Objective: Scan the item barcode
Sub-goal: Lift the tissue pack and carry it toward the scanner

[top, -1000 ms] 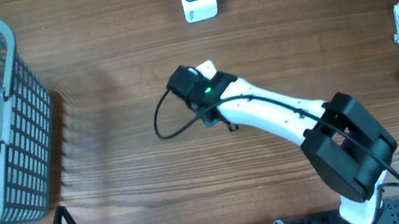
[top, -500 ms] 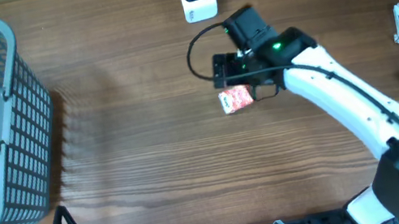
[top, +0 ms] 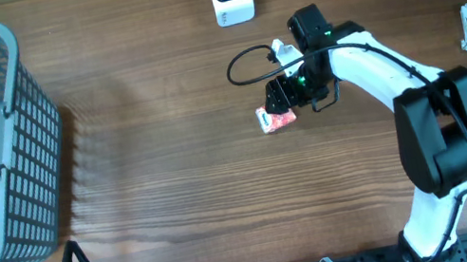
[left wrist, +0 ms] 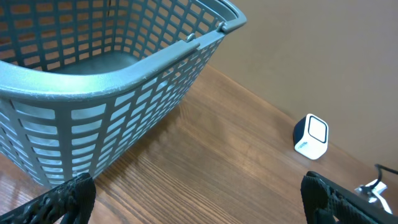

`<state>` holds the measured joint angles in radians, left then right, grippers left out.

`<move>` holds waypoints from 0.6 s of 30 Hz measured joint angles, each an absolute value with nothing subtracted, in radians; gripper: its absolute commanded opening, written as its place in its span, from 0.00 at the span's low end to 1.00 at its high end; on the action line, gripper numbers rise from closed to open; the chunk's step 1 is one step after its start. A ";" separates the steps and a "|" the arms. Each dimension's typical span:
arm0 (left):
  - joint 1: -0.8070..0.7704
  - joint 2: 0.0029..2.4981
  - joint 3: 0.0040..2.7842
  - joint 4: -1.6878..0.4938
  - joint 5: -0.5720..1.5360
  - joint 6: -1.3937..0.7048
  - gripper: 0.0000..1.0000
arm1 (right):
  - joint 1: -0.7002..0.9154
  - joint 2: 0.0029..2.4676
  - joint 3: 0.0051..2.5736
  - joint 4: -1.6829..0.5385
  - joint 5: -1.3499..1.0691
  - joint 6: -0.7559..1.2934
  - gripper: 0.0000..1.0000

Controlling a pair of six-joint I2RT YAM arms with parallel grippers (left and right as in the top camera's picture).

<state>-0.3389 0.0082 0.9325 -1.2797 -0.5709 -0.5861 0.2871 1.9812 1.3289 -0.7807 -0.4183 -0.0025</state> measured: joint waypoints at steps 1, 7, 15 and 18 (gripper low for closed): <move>-0.339 0.008 0.933 -1.280 -0.571 -0.586 1.00 | 0.287 1.992 1.329 -0.775 -0.419 -0.006 0.56; -0.339 0.008 0.933 -1.280 -0.571 -0.586 1.00 | 0.286 2.029 1.329 -0.773 -0.399 -0.022 0.31; -0.339 0.008 0.933 -1.280 -0.571 -0.586 1.00 | 0.275 2.029 1.353 -0.933 -0.419 0.094 0.04; -0.339 0.008 0.933 -1.279 -0.571 -0.586 1.00 | 0.240 2.020 1.473 -1.237 -0.463 0.349 0.04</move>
<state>-0.3393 0.0082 0.9325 -1.2793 -0.5709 -0.5861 0.2401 2.0201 1.4731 -1.2366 -0.4629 0.3492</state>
